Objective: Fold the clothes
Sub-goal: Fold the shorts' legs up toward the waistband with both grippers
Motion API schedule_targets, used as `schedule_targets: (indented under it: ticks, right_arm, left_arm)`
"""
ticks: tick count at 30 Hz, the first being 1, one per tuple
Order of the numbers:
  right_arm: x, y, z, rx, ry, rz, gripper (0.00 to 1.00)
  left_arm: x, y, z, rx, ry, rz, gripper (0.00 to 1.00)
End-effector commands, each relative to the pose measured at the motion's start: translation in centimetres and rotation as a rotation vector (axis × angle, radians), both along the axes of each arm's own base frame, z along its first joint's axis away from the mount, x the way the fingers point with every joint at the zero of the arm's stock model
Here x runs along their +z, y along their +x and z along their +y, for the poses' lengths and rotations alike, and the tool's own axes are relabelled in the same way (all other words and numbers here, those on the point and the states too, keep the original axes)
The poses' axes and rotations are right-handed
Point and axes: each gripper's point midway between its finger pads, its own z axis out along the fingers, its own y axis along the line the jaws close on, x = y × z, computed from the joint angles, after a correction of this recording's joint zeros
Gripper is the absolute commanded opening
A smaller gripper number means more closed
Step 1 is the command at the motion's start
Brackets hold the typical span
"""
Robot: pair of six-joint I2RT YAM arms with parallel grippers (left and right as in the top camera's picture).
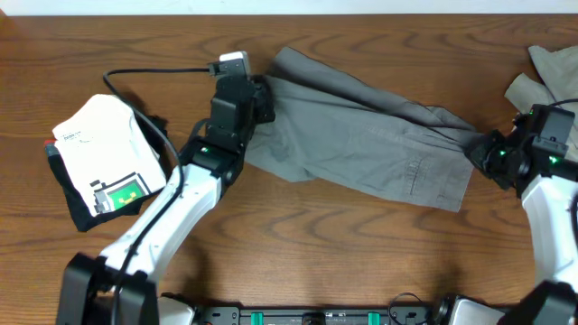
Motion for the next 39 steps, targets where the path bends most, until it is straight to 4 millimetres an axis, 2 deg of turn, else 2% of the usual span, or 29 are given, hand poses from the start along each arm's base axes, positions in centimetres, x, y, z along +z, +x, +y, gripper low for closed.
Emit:
schedule_targets:
  ticks: [1,4,8,11,13,14,16,17,19,21,24,28,30,32,35,39]
  right_arm:
    - [-0.5,1.1,-1.9,-0.048,-0.065,0.001,0.01]
    - [-1.0,2.3,-2.3,-0.049,-0.072,-0.022,0.01]
    - [-1.6,3.5,-3.2,-0.09,-0.083,-0.044,0.01]
    - [-2.4,3.8,-4.6,-0.201,-0.096,-0.032,0.01]
    - [-3.1,4.2,-5.0,-0.229,-0.1,-0.033,0.11]
    - [-3.4,4.5,-5.1,-0.229,-0.099,-0.035,0.15]
    - [-3.9,4.6,-5.3,-0.231,-0.104,-0.028,0.21]
    - [-4.0,4.5,-5.5,-0.236,-0.112,-0.024,0.25]
    - [-3.9,4.3,-5.9,-0.233,-0.13,-0.021,0.29]
    - [-3.4,4.0,-6.4,-0.245,-0.132,-0.023,0.3]
    - [-1.8,3.5,-7.2,-0.255,-0.14,-0.054,0.31]
    - [2.6,3.7,-7.8,-0.222,-0.202,-0.15,0.33]
    - [4.8,3.8,-7.4,-0.18,-0.221,-0.19,0.33]
    - [6.0,3.5,-6.5,-0.137,-0.218,-0.202,0.33]
    - [5.4,2.7,-4.1,-0.026,-0.169,-0.165,0.32]
    - [2.4,0.1,-0.4,0.155,-0.115,-0.012,0.22]
  left_arm:
    - [1.7,2.1,1.7,0.073,0.029,-0.086,0.06]
    - [1.6,3.5,1.2,0.074,0.008,-0.137,0.06]
    - [0.2,5.2,0.6,0.075,-0.007,-0.171,0.06]
    - [-2.6,6.4,0.0,0.069,0.003,-0.141,0.06]
    - [-4.5,7.2,-0.9,0.034,0.003,-0.104,0.06]
    - [-5.3,7.5,-1.2,0.023,0.005,-0.085,0.13]
    - [-6.8,7.9,-1.6,0.008,0.019,-0.033,0.53]
    - [-7.3,7.9,-1.7,0.003,0.027,-0.01,0.63]
    - [-7.6,7.8,-1.6,-0.009,0.06,0.026,0.68]
    - [-7.1,7.5,-1.4,-0.03,0.107,0.04,0.7]
    - [-5.8,6.4,-1.1,-0.043,0.135,0.064,0.7]
    - [-4.0,4.2,-0.7,-0.067,0.139,0.112,0.7]
    - [-3.8,2.9,-1.0,-0.105,0.129,0.152,0.69]
    - [-4.4,1.7,-1.4,-0.142,0.123,0.207,0.66]
    - [-5.9,0.4,-2.1,-0.183,0.126,0.279,0.6]
    - [-7.5,-0.8,-3.5,-0.23,0.135,0.338,0.52]
